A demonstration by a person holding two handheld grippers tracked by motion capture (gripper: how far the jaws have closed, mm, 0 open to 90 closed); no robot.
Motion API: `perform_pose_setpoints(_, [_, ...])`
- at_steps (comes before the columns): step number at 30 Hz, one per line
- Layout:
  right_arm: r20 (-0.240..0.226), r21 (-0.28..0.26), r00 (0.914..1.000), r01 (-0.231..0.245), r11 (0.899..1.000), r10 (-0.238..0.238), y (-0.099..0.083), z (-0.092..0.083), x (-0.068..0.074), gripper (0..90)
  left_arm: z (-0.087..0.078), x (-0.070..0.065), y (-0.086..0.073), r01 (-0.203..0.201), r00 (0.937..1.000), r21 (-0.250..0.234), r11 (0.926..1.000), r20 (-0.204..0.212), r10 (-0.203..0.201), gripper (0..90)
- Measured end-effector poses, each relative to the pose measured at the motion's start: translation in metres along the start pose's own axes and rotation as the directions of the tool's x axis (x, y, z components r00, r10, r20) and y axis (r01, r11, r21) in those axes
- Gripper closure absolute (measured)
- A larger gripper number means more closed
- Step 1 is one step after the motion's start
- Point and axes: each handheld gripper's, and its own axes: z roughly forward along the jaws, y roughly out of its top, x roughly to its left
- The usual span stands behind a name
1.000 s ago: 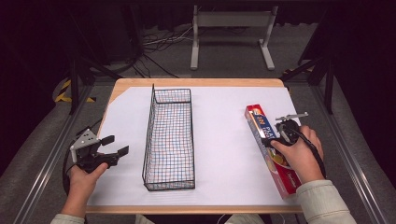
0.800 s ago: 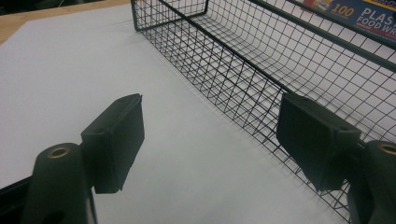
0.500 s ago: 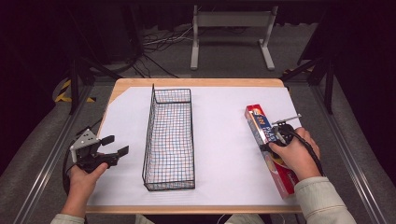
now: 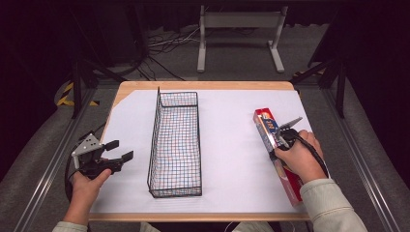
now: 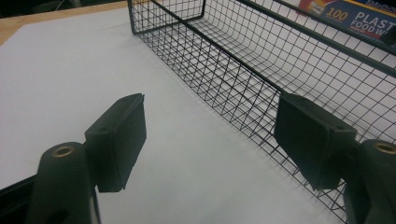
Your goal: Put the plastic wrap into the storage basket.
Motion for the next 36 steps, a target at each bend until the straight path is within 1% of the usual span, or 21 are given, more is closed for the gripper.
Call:
perform_pose_setpoints(5, [0.007,0.001,1.0000,0.002,1.000,-0.002,0.000,0.000,0.001,40.3,-0.001,0.000,0.000,0.001,1.0000,-0.004,1.0000,-0.002,-0.001,25.6])
perform_pose_setpoints(7, [0.016,0.002,0.9999,-0.003,1.000,0.003,0.000,-0.001,0.002,41.0,-0.001,0.001,0.000,0.003,1.0000,-0.005,1.0000,-0.006,-0.003,25.5])
perform_pose_setpoints(10, [0.017,0.006,0.9998,-0.008,1.000,0.008,0.001,-0.002,0.002,41.5,-0.001,0.001,0.000,0.007,1.0000,-0.005,1.0000,-0.005,-0.007,25.4])
perform_pose_setpoints(13, [0.007,0.005,0.9999,-0.016,1.000,0.016,0.002,-0.005,0.001,41.7,0.000,0.001,-0.001,0.008,1.0000,-0.005,1.0000,-0.006,-0.008,25.2])
perform_pose_setpoints(15, [-0.008,-0.009,0.9995,-0.031,0.999,0.031,0.004,-0.009,0.002,41.7,0.000,0.001,-0.001,0.007,1.0000,-0.004,1.0000,-0.007,-0.007,25.1])
perform_pose_setpoints(16, [-0.008,-0.009,0.9995,-0.031,0.999,0.031,0.004,-0.009,0.002,41.7,0.000,0.001,-0.001,0.007,1.0000,-0.004,1.0000,-0.007,-0.007,25.1])
perform_pose_setpoints(19, [-0.021,-0.022,0.9988,-0.044,0.999,0.043,0.007,-0.017,0.004,41.6,0.000,0.001,0.000,0.002,0.9999,-0.004,1.0000,-0.011,-0.002,25.1])
perform_pose_setpoints(23, [-0.021,-0.045,0.9986,-0.050,0.998,0.049,0.014,-0.031,0.009,41.5,-0.001,0.001,0.000,0.003,0.9999,-0.005,1.0000,-0.014,-0.003,25.1])
perform_pose_setpoints(24, [-0.023,-0.050,0.9984,-0.052,0.997,0.051,0.015,-0.034,0.009,41.4,0.000,0.000,0.000,0.009,0.9999,-0.006,0.9999,-0.010,-0.009,25.0])
perform_pose_setpoints(26, [-0.018,-0.050,0.9979,-0.062,0.997,0.062,0.018,-0.040,0.011,41.4,0.001,0.001,0.000,0.013,0.9999,-0.005,0.9999,-0.011,-0.013,24.9])
perform_pose_setpoints(30, [-0.016,-0.063,0.9974,-0.071,0.995,0.071,0.026,-0.052,0.016,41.3,0.002,0.000,0.000,-0.003,1.0000,0.000,1.0000,-0.009,0.003,24.9])
perform_pose_setpoints(32, [-0.027,-0.069,0.9970,-0.075,0.995,0.073,0.030,-0.058,0.019,41.3,0.002,0.000,0.000,0.002,1.0000,-0.002,1.0000,-0.009,-0.002,24.9])
perform_pose_setpoints(36, [-0.026,-0.082,0.9969,-0.076,0.994,0.075,0.036,-0.070,0.024,41.3,0.001,0.001,-0.001,0.010,0.9999,-0.003,0.9999,-0.011,-0.010,24.7])
